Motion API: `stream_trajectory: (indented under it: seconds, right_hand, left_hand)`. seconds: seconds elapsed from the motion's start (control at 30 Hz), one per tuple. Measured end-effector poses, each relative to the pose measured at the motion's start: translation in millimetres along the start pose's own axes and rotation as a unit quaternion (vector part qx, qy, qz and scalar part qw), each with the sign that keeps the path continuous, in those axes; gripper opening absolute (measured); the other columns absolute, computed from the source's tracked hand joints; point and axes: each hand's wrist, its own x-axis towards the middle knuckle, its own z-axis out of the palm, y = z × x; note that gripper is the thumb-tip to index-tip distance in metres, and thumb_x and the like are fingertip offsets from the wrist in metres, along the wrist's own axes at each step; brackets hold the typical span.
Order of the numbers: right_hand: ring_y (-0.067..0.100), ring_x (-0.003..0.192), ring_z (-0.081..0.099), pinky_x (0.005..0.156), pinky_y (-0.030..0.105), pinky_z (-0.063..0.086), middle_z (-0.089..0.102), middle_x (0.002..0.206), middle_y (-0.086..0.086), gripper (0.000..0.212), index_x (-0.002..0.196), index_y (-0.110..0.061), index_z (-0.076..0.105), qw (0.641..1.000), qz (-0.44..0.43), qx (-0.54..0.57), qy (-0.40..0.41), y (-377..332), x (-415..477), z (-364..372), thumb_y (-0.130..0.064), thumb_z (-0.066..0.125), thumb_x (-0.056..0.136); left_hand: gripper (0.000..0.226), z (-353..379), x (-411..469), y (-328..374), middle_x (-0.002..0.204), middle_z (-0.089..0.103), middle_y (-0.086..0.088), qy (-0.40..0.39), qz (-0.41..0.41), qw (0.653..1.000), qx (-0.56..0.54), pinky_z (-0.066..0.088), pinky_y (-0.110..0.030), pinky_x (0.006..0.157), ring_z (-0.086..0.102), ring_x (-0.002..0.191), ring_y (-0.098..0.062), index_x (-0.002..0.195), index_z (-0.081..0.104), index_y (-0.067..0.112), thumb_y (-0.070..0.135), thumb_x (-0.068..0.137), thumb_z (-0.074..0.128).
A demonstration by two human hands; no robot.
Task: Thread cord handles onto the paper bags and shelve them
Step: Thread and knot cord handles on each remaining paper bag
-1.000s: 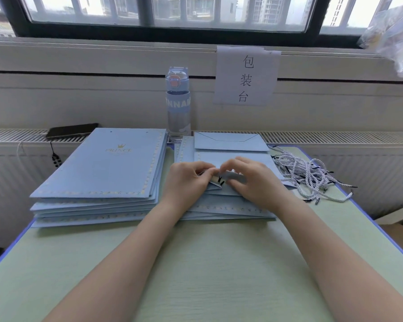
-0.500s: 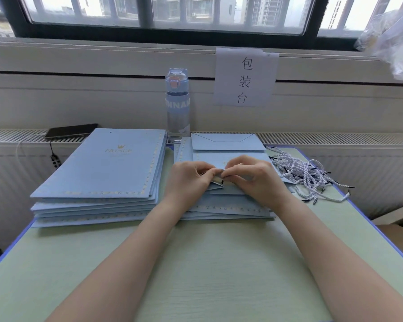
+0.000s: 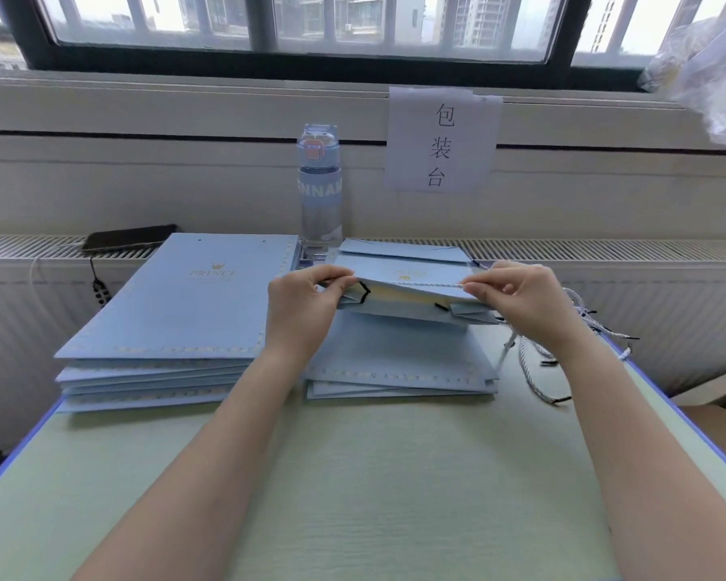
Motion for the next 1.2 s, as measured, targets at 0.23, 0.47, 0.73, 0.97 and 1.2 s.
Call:
stream_trajectory:
  seconds: [0.23,0.47,0.73,0.97,1.2]
  right_hand:
    - [0.014,0.074,0.056,0.072,0.026,0.044,0.065,0.083,0.006,0.010,0.094,-0.014,0.073,0.992,0.052,-0.023,0.116,22,1,-23,-0.013,0.068,0.085]
    - [-0.003,0.065,0.053,0.068,0.011,0.038,0.067,0.085,0.008,0.016,0.099,-0.010,0.074,0.973,0.098,-0.132,0.162,39,-6,-42,-0.017,0.066,0.087]
    - [0.000,0.046,0.056,0.073,0.027,0.053,0.066,0.064,-0.001,0.013,0.093,-0.016,0.074,0.967,0.175,-0.026,0.181,22,0,-33,-0.025,0.066,0.087]
    - [0.001,0.043,0.044,0.053,0.019,0.040,0.062,0.057,-0.002,0.008,0.086,-0.020,0.072,0.977,0.210,0.003,0.029,-1,3,5,-0.021,0.064,0.088]
    - [0.008,0.061,0.052,0.058,0.017,0.049,0.071,0.082,0.001,0.020,0.103,-0.009,0.068,0.952,0.270,0.123,-0.069,-8,2,24,-0.008,0.049,0.096]
  left_hand:
    - [0.008,-3,4,-3,0.072,0.065,0.012,0.035,-0.027,0.999,0.003,0.039,-0.003,0.063,0.056,0.062,0.013,0.090,0.076,0.012,0.014,0.084,0.070]
    - [0.009,-5,6,-4,0.068,0.059,0.006,0.108,-0.093,0.990,-0.022,0.036,-0.008,0.057,0.048,0.061,-0.007,0.092,0.072,0.014,0.017,0.091,0.063]
    - [0.013,-2,-1,-3,0.085,0.064,0.007,0.134,0.027,0.989,0.063,0.037,-0.038,0.104,0.051,0.085,-0.012,0.091,0.068,0.017,0.007,0.087,0.061]
    - [0.016,27,-16,-15,0.096,0.072,0.002,-0.107,0.255,0.948,0.156,0.041,-0.039,0.100,0.064,0.093,-0.019,0.091,0.073,0.014,0.023,0.080,0.066]
    - [0.026,37,-16,-27,0.094,0.074,0.000,-0.148,0.252,0.941,0.167,0.057,-0.032,0.072,0.070,0.086,-0.019,0.091,0.076,0.011,0.026,0.088,0.055]
